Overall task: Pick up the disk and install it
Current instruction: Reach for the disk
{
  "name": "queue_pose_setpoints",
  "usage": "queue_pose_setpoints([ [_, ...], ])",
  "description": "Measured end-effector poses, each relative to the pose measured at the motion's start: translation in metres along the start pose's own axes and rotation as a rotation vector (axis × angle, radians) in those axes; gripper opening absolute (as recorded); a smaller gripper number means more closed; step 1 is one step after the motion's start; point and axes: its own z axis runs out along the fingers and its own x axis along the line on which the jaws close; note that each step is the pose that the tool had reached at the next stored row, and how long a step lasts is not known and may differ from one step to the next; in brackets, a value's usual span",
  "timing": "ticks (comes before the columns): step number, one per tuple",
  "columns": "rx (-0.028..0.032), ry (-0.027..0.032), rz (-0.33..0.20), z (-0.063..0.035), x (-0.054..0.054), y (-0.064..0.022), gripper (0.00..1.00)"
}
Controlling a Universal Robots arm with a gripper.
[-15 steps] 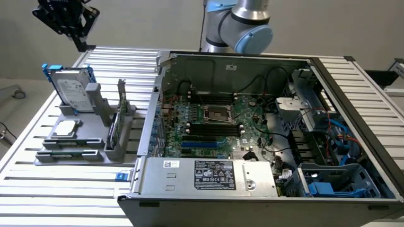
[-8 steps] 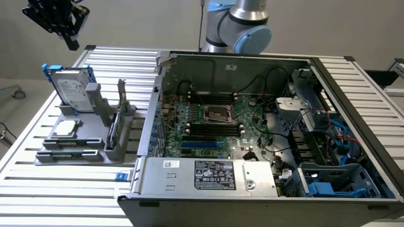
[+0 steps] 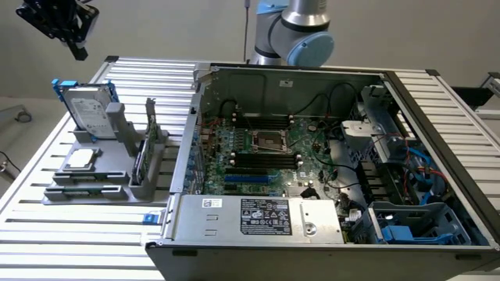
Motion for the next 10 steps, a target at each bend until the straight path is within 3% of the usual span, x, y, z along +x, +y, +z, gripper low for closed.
queue_pose_setpoints([
  [10, -0.0001, 0.0002, -0.004, 0.0004, 0.025, 0.0083, 0.11],
])
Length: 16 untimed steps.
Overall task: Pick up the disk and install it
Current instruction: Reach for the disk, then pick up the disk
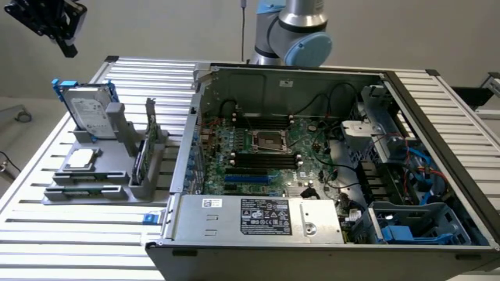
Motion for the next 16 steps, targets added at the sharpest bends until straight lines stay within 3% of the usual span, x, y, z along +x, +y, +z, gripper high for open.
queue_pose_setpoints([
  [16, 0.0001, 0.0019, -0.002, 0.0000, 0.0033, 0.0004, 0.11],
])
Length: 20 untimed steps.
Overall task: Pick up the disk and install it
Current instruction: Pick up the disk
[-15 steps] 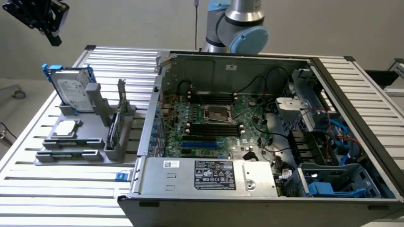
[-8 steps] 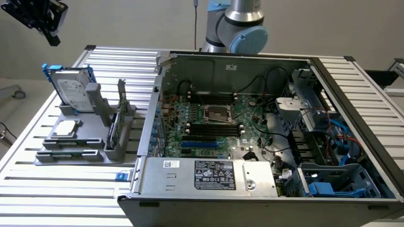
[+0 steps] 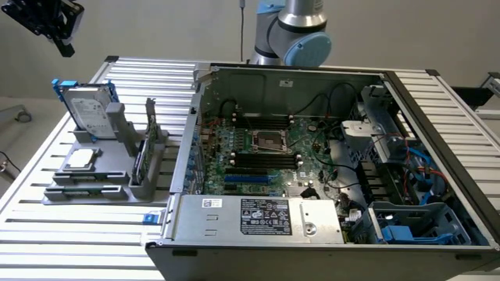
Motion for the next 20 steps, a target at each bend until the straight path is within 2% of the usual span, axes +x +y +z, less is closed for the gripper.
queue_pose_setpoints([
  [4, 0.0007, -0.0012, -0.001, 0.0018, 0.0099, -0.0007, 0.11],
  [6, 0.0006, 0.0012, -0.021, 0.0029, 0.0100, -0.0008, 0.11],
  [13, -0.0008, 0.0119, -0.148, 0.0068, 0.0101, -0.0010, 0.11],
  [20, -0.0022, 0.0201, -0.275, 0.0099, 0.0101, -0.0011, 0.11],
])
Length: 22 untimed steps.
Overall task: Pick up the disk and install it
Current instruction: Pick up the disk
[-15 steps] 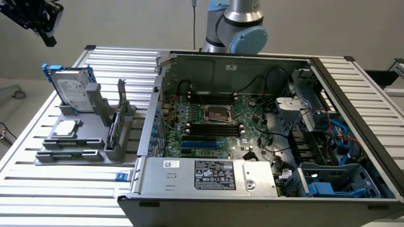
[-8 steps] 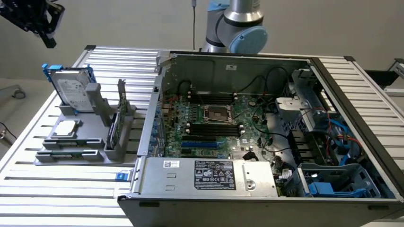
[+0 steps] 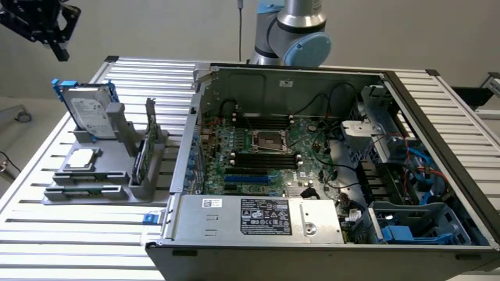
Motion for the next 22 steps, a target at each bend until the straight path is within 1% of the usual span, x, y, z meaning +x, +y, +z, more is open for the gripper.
queue_pose_setpoints([
  [3, -0.0005, 0.0035, -0.055, 0.0009, 0.0000, 0.0000, 0.11],
  [22, -0.0009, 0.0200, -0.399, 0.0013, 0.0000, -0.0001, 0.11],
])
